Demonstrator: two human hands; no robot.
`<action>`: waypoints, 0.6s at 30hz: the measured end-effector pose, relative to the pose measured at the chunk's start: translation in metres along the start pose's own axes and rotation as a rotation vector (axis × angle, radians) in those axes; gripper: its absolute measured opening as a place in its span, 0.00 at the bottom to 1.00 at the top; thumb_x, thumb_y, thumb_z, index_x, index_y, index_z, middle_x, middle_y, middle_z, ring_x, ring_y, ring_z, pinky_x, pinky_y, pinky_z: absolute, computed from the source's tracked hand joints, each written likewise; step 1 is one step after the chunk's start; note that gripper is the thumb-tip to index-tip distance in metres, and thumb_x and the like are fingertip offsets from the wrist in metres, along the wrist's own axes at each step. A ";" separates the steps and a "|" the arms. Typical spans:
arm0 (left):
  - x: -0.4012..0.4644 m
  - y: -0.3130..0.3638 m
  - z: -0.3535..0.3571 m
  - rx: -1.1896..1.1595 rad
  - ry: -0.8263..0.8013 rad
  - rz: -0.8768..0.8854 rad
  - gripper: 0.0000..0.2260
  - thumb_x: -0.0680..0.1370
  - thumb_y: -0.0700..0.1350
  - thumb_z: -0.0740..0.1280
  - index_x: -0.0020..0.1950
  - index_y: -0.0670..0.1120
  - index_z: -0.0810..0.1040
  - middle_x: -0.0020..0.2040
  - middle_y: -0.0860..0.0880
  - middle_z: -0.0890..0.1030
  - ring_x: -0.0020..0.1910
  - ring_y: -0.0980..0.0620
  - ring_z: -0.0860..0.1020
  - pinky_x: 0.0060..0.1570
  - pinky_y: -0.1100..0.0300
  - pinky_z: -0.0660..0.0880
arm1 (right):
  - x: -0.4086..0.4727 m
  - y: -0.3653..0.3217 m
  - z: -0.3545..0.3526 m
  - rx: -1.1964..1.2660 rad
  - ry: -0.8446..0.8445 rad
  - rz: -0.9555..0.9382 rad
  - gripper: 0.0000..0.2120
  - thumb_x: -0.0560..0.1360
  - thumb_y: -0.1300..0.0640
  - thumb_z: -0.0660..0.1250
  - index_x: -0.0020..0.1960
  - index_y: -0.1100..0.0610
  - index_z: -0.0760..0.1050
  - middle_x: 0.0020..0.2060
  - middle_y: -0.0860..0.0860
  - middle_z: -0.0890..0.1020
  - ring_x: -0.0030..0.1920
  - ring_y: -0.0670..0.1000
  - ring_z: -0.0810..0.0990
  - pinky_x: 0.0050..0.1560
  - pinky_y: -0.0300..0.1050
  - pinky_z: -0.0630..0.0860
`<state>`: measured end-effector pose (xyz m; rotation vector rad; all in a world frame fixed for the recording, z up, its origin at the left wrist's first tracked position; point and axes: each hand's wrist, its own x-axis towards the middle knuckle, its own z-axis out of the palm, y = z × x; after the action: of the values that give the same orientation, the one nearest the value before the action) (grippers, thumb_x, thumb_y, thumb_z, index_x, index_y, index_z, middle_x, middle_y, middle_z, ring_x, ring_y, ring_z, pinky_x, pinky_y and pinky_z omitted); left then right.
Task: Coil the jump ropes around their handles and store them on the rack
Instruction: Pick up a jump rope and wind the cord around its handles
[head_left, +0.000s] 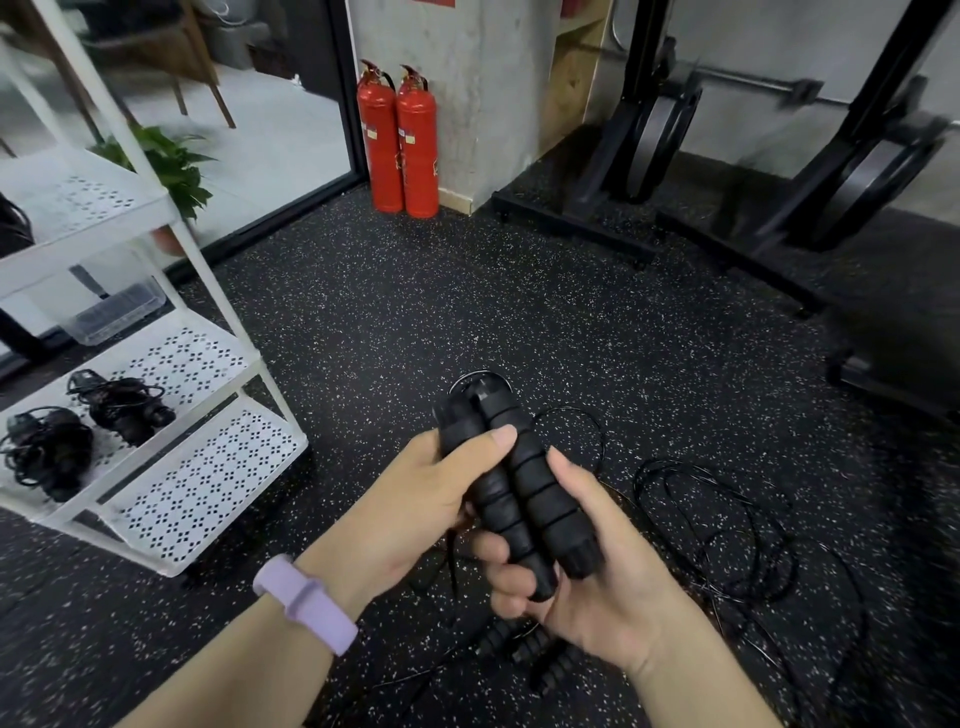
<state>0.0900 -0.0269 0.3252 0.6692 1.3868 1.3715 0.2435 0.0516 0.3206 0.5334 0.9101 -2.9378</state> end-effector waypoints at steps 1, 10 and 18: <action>0.000 0.001 -0.002 0.033 0.006 0.004 0.16 0.70 0.65 0.72 0.42 0.54 0.84 0.31 0.52 0.76 0.28 0.55 0.72 0.27 0.64 0.69 | 0.001 0.000 0.000 -0.053 0.030 -0.032 0.29 0.73 0.34 0.72 0.58 0.59 0.82 0.39 0.54 0.77 0.30 0.48 0.73 0.34 0.42 0.73; 0.002 0.004 -0.013 0.452 0.116 -0.216 0.42 0.60 0.85 0.59 0.43 0.46 0.80 0.26 0.54 0.70 0.24 0.55 0.66 0.27 0.60 0.62 | 0.006 0.002 -0.001 -0.809 0.540 -0.216 0.14 0.68 0.35 0.74 0.42 0.45 0.80 0.32 0.44 0.78 0.31 0.44 0.75 0.33 0.41 0.72; 0.002 -0.005 -0.008 0.465 0.245 -0.285 0.19 0.74 0.66 0.70 0.27 0.58 0.81 0.19 0.57 0.72 0.17 0.59 0.68 0.20 0.68 0.62 | 0.020 0.029 0.001 -1.802 0.931 -0.353 0.28 0.66 0.24 0.68 0.50 0.41 0.61 0.39 0.40 0.77 0.37 0.45 0.79 0.36 0.45 0.71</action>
<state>0.0832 -0.0292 0.3183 0.5810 1.9468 0.9311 0.2279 0.0290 0.2989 1.3690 3.0111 -0.6860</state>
